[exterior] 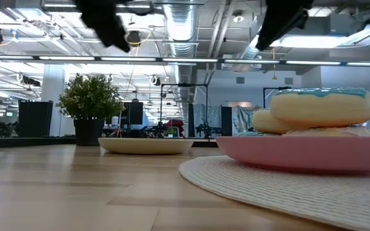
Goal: Pick & Place donuts
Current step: Return to Home Position
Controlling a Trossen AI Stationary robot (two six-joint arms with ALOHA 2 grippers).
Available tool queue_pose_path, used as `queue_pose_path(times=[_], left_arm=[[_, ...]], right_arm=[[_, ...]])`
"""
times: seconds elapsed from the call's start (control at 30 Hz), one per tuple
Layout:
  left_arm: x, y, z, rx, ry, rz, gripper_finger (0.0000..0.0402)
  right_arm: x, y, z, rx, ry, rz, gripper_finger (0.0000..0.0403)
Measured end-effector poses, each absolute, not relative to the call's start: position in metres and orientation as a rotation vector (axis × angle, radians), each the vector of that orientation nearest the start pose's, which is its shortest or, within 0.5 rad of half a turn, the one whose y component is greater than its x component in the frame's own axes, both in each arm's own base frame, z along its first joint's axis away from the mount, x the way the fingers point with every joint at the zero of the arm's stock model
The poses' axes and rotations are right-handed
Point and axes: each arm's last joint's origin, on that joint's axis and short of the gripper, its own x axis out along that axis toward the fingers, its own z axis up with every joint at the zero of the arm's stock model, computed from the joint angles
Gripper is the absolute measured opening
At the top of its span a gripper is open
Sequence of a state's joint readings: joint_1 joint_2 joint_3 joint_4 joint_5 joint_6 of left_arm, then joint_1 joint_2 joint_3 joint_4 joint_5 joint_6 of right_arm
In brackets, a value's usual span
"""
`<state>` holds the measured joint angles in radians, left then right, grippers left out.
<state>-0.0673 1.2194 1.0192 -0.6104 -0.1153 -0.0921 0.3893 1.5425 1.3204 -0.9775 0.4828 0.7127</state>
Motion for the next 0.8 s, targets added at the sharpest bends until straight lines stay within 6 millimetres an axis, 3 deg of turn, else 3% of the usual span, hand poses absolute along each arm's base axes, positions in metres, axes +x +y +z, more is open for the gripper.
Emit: queue_pose_path(times=[0.17,0.37,0.57,0.8], left_arm=[[0.194,-0.017,0.262,-0.064,0.523,0.039,0.0000],[0.150,-0.016,0.230,-0.164,0.275,0.026,0.0000],[0.122,-0.013,0.213,-0.064,0.137,-0.009,0.0000],[0.103,-0.009,0.201,0.022,0.013,0.015,0.0000]], right_arm=[[0.290,0.085,0.286,0.132,0.969,-0.451,0.0001],[0.295,0.074,0.286,0.128,1.000,-0.400,0.0000],[0.298,0.072,0.287,0.140,0.992,-0.377,0.0000],[0.303,0.075,0.290,0.186,0.934,-0.345,0.0000]])
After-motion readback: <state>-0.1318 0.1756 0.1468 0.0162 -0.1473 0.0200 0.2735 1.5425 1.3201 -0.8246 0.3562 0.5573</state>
